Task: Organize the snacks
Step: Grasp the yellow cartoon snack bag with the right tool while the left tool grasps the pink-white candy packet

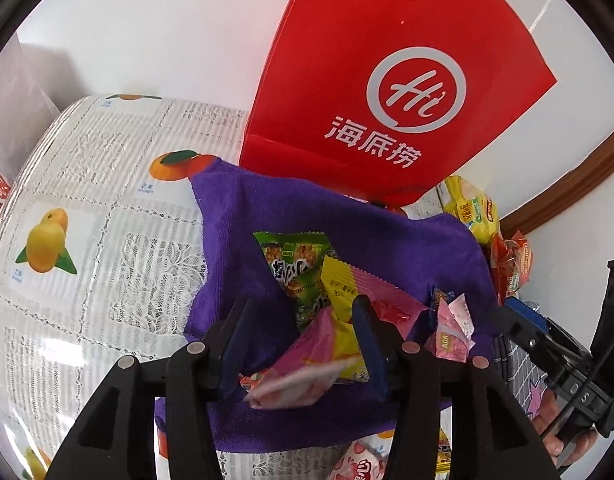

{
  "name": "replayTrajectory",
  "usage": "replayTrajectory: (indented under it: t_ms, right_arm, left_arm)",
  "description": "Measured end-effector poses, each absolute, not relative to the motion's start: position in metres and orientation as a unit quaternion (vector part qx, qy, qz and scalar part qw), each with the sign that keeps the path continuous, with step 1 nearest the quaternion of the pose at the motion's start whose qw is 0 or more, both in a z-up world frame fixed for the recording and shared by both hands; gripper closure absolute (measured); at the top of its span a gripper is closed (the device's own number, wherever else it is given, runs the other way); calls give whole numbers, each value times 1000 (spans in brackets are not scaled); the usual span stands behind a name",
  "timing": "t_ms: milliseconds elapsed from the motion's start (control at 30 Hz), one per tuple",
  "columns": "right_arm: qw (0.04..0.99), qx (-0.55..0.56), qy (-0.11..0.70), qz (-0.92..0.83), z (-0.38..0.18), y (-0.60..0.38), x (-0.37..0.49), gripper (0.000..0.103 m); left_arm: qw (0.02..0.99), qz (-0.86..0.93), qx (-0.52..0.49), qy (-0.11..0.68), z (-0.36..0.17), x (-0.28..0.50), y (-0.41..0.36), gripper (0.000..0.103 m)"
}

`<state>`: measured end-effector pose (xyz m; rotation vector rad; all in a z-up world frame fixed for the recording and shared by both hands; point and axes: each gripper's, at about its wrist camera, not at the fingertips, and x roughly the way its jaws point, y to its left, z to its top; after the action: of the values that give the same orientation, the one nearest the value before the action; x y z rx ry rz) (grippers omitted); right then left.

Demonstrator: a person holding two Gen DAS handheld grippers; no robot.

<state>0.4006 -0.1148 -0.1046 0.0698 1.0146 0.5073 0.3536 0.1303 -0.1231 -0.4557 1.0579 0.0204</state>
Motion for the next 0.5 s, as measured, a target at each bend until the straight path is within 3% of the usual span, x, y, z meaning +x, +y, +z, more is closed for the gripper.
replayTrajectory:
  t_ms: [300,500]
  right_arm:
    - [850,11,455,265,-82,-97,368,34]
    - [845,1,470,256,-105,-106,336,34]
  left_arm:
    - [842,8,-220,493,-113,349,131,53]
    - [841,-5,-216,496,-112,349,125,52]
